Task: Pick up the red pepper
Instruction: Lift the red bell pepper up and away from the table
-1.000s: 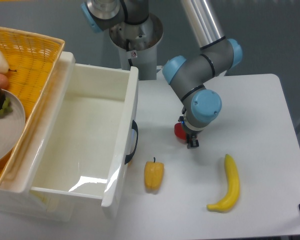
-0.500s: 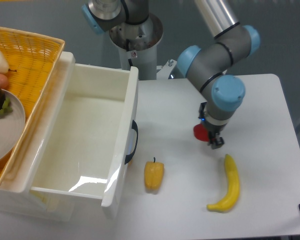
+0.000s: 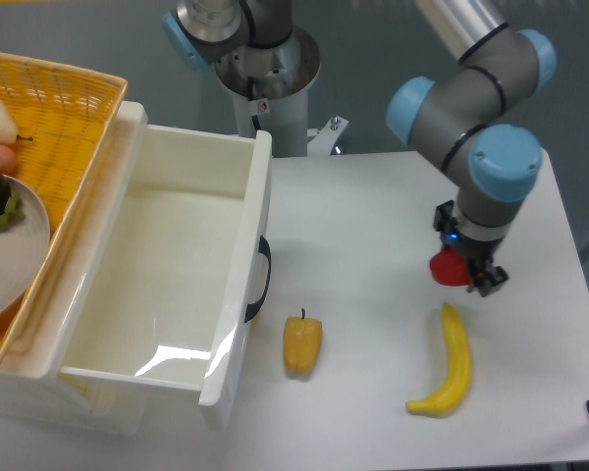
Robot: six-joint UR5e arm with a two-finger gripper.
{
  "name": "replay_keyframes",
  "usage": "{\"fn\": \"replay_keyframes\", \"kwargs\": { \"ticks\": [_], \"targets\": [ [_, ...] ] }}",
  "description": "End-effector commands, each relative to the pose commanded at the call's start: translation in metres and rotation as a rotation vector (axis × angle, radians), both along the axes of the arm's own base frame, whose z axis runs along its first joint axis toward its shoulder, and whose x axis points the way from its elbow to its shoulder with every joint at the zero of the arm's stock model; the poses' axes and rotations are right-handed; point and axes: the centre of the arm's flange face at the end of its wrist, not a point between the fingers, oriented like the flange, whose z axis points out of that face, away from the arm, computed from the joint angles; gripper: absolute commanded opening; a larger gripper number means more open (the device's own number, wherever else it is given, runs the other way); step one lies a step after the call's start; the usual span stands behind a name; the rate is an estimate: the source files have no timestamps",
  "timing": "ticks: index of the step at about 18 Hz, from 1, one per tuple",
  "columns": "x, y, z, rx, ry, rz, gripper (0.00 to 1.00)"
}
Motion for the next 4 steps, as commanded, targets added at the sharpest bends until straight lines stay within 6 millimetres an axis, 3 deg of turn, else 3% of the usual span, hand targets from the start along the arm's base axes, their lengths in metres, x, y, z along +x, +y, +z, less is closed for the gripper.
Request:
{"fn": "replay_keyframes", "kwargs": {
  "ticks": [4],
  "targets": [
    [-0.0052, 0.0014, -0.0016, 0.005, 0.002, 0.020, 0.41]
  ]
}}
